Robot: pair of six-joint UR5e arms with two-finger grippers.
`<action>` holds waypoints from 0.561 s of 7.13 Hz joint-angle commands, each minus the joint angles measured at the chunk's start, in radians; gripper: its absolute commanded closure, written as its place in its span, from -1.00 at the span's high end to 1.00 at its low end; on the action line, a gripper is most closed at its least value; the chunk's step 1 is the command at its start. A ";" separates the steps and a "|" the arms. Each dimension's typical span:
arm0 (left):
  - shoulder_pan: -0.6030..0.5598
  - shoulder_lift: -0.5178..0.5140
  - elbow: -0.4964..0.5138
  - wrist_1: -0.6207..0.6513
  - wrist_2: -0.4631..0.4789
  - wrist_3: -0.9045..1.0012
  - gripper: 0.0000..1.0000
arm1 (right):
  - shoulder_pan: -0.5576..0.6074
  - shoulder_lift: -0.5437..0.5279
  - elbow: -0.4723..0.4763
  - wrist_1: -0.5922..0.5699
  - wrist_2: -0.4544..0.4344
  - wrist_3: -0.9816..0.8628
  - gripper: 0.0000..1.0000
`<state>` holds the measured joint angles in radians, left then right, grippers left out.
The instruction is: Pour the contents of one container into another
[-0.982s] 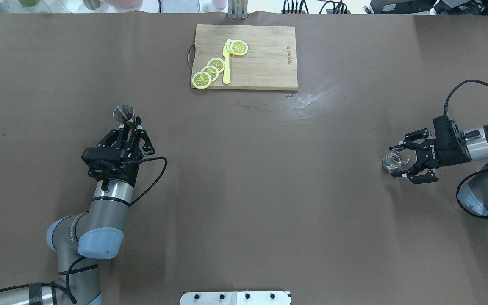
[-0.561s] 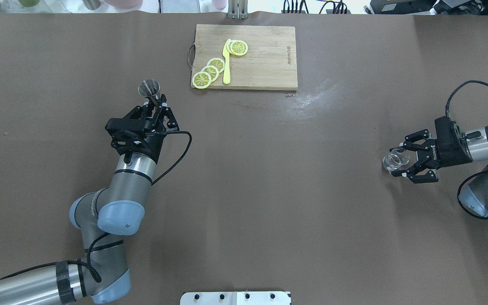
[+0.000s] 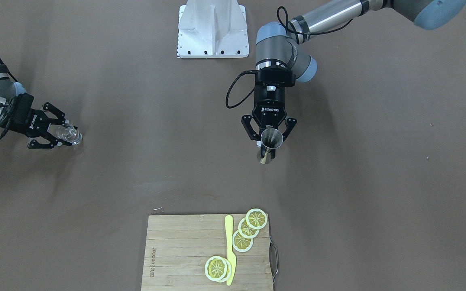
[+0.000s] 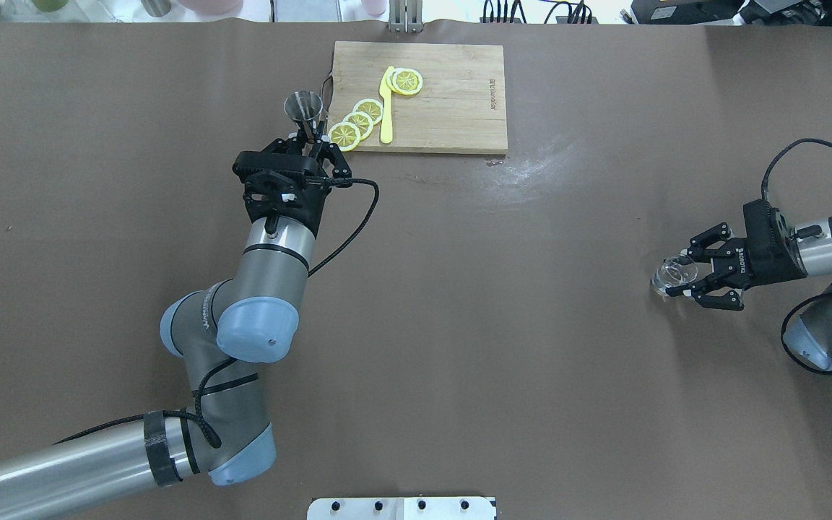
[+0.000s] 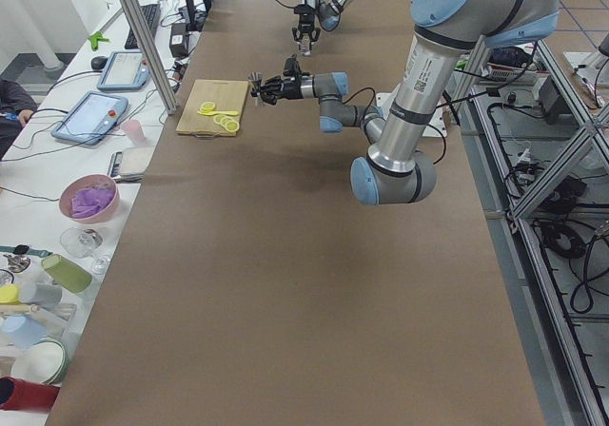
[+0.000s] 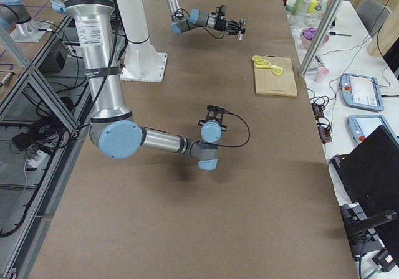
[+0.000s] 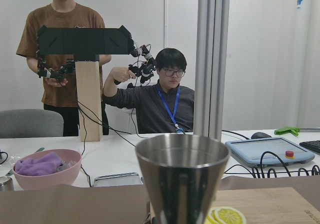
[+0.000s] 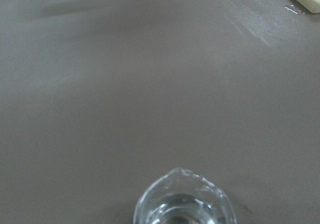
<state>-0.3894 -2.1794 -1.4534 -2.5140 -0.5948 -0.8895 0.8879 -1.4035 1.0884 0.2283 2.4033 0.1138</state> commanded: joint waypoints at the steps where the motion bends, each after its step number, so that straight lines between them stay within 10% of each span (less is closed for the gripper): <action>1: -0.005 -0.104 0.100 0.014 -0.010 0.001 -1.00 | 0.002 0.003 0.010 -0.001 0.010 0.006 -1.00; 4: -0.003 -0.239 0.255 0.030 -0.014 0.001 -1.00 | 0.061 0.023 0.041 -0.023 0.083 0.046 -1.00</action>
<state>-0.3940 -2.3662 -1.2641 -2.4914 -0.6065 -0.8885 0.9191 -1.3859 1.1159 0.2183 2.4583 0.1517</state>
